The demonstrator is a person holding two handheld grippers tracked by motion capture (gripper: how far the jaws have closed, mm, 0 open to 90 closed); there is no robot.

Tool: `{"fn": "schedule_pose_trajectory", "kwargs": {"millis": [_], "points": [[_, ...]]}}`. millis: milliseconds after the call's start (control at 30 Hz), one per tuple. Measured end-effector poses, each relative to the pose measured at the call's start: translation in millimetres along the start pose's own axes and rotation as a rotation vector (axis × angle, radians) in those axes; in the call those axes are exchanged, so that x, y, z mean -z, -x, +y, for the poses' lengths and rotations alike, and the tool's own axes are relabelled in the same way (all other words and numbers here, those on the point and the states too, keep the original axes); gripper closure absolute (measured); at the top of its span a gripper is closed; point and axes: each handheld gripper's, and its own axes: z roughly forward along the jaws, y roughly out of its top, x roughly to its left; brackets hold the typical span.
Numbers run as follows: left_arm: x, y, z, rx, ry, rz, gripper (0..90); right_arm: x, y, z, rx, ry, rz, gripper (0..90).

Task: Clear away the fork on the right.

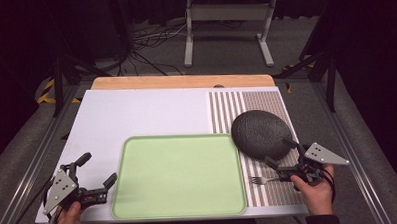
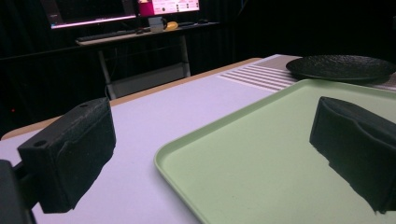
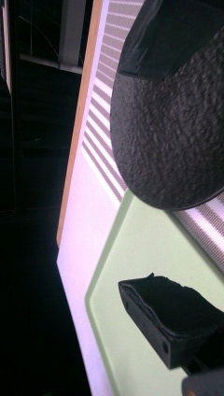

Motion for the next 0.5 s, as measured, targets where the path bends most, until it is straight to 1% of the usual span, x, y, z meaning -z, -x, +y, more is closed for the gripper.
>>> {"fn": "schedule_pose_trajectory", "kwargs": {"millis": [167, 300, 333, 433, 500], "points": [[-0.2, -0.3, 0.0, -0.002, -0.004, 0.000, 1.0, -6.8, -1.9, 10.2, 0.011, -0.015, 0.020, 0.4], [-0.2, -0.4, -0.1, -0.003, -0.005, -0.001, 1.0, -10.4, -3.9, 15.7, 0.004, -0.036, 0.026, 0.6], [0.0, -0.5, -0.1, -0.001, -0.003, 0.001, 1.0, -11.1, -5.3, 18.2, 0.004, -0.047, 0.038, 0.5], [0.0, -1.1, -0.3, 0.001, -0.001, 0.002, 1.0, -11.7, -8.6, 24.0, 0.038, -0.110, 0.055, 0.5], [0.0, -1.3, -0.3, 0.000, 0.000, 0.003, 1.0, -11.6, -10.4, 28.3, 0.073, -0.157, 0.077, 0.7]]}}
